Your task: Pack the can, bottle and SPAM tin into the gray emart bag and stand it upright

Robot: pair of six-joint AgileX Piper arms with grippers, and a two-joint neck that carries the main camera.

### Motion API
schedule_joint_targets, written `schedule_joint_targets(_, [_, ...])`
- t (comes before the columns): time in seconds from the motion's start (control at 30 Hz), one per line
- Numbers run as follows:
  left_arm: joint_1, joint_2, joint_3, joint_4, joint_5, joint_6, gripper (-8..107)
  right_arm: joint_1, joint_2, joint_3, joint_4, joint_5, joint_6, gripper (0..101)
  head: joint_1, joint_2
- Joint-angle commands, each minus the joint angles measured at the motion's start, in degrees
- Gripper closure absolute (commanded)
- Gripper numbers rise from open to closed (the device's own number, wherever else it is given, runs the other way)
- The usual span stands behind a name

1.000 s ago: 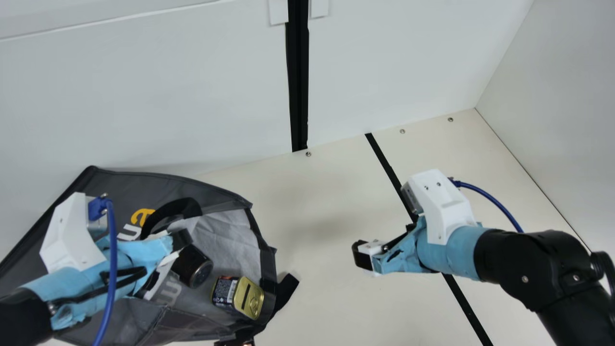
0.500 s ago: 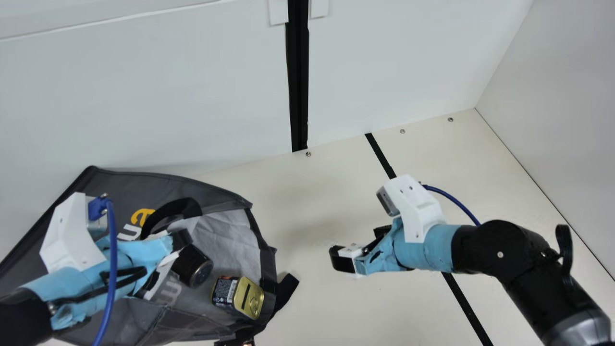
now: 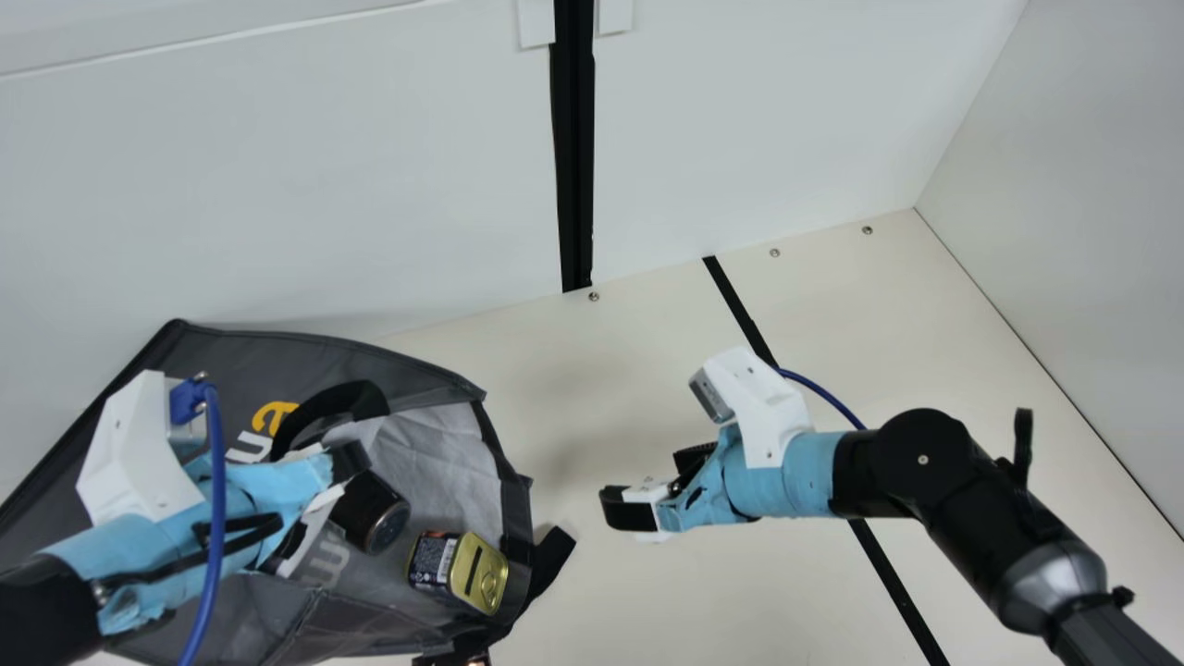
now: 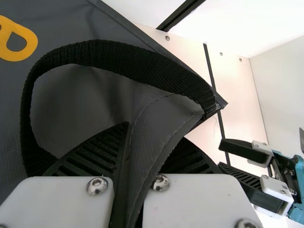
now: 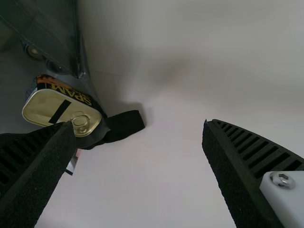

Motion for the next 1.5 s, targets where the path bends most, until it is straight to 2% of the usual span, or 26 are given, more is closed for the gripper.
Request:
schedule_joint_targets(0.0, [0.0,0.0,0.0,0.0,0.0,0.0,107,0.5,0.9,0.2,1.6,0.3,-1.8,6,-1.3,0.0])
schedule_joint_targets(0.33, [0.0,0.0,0.0,0.0,0.0,0.0,107,3.5,6.0,0.8,7.0,-0.7,-7.1,6,-1.3,0.0])
schedule_joint_targets(0.6, [0.0,0.0,0.0,0.0,0.0,0.0,107,6.1,10.8,-0.3,11.1,-1.5,-10.6,6,-1.3,0.0])
schedule_joint_targets(1.47, [0.0,0.0,0.0,0.0,0.0,0.0,107,15.2,27.1,-9.3,21.5,-3.2,-16.5,6,-1.3,0.0])
